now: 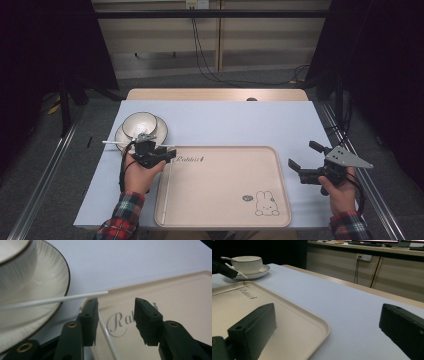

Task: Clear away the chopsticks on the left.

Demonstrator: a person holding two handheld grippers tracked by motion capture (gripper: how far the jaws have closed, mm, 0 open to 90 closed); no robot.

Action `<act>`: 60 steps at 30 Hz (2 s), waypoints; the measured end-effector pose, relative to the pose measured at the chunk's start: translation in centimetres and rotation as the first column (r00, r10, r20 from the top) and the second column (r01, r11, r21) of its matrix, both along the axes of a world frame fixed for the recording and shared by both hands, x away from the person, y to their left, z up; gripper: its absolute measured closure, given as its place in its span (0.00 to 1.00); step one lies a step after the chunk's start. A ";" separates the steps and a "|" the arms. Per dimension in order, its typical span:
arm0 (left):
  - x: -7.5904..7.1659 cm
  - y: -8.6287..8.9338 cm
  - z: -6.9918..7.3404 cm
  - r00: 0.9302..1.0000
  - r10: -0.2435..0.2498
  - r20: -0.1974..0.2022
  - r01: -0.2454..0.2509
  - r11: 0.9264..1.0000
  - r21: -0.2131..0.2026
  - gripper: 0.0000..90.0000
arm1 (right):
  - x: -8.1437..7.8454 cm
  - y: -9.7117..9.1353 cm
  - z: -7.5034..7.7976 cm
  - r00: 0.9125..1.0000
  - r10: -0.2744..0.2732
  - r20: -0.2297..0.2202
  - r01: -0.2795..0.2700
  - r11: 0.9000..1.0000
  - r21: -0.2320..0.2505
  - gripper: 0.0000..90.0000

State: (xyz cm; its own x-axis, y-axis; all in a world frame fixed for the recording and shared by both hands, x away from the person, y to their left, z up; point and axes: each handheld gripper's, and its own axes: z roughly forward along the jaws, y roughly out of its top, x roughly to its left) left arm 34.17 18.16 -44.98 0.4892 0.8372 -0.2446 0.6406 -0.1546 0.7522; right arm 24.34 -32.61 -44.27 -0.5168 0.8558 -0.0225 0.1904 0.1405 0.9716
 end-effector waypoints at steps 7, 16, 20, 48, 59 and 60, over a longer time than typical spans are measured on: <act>0.5 -0.2 1.1 0.997 -0.069 0.044 0.068 0.998 0.017 0.49 | 0.0 0.1 0.0 1.000 0.000 0.002 0.000 1.000 -0.003 0.01; 1.3 -0.4 2.1 0.986 -0.134 0.095 0.125 0.988 0.094 0.35 | 0.0 0.0 0.0 1.000 -0.002 0.001 0.002 1.000 -0.003 0.01; 1.8 -0.6 2.3 0.982 -0.155 0.112 0.141 0.983 0.119 0.27 | 0.0 0.1 0.0 1.000 0.001 0.000 -0.001 1.000 -0.003 0.01; 4.2 -0.4 1.9 0.893 -0.451 0.007 0.411 0.819 0.400 0.36 | 0.1 0.2 -0.2 1.000 0.005 -0.009 -0.005 1.000 -0.014 0.01; 5.0 -0.4 1.3 0.862 -0.507 -0.013 0.457 0.765 0.453 0.57 | 0.1 0.2 -0.2 1.000 0.015 -0.012 -0.015 1.000 -0.017 0.01; 5.3 -0.2 1.4 0.846 -0.532 -0.034 0.487 0.745 0.455 0.59 | 0.1 0.2 -0.2 1.000 0.013 -0.013 -0.014 1.000 -0.016 0.01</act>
